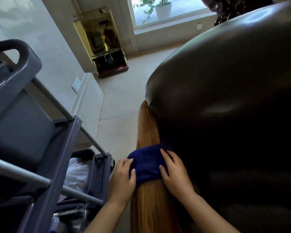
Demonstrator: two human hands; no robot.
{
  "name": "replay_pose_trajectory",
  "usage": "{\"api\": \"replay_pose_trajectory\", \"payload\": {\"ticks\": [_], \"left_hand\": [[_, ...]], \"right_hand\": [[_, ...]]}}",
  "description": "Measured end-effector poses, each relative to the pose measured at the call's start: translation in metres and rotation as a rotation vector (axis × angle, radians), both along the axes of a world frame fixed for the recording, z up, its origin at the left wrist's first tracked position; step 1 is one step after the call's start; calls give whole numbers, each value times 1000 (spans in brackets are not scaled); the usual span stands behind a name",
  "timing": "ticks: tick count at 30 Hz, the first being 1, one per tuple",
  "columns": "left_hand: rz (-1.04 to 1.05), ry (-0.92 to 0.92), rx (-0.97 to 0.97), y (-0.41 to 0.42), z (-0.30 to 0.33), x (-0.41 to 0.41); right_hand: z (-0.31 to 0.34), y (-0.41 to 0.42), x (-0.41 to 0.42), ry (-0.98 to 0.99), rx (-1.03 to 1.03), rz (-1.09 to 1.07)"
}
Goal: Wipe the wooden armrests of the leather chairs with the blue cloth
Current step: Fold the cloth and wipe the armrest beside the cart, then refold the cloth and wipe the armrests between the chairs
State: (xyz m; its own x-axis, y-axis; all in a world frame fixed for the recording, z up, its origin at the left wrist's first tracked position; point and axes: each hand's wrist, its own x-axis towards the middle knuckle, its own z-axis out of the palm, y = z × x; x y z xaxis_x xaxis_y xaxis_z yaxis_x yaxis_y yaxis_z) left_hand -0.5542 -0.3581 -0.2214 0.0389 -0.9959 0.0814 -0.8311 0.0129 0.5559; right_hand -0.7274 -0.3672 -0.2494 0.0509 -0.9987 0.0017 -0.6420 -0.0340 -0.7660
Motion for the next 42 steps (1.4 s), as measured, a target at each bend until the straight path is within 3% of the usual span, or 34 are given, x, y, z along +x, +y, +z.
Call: {"api": "replay_pose_trajectory", "payload": {"ticks": [6, 12, 16, 22, 31, 42], "left_hand": [[147, 69, 133, -9, 13, -9], [142, 22, 32, -12, 40, 1], [87, -61, -72, -13, 96, 3], [-37, -36, -163, -1, 214, -3], [-242, 30, -90, 95, 338, -39], [-431, 123, 8, 208, 408, -168]], "right_hand": [[21, -15, -3, -4, -17, -114], [51, -20, -15, -46, -3, -60], [99, -23, -25, -57, -35, -30], [218, -13, -46, -80, -157, -11], [349, 100, -104, 11, -137, -15], [416, 275, -238, 68, -126, -163]]}}
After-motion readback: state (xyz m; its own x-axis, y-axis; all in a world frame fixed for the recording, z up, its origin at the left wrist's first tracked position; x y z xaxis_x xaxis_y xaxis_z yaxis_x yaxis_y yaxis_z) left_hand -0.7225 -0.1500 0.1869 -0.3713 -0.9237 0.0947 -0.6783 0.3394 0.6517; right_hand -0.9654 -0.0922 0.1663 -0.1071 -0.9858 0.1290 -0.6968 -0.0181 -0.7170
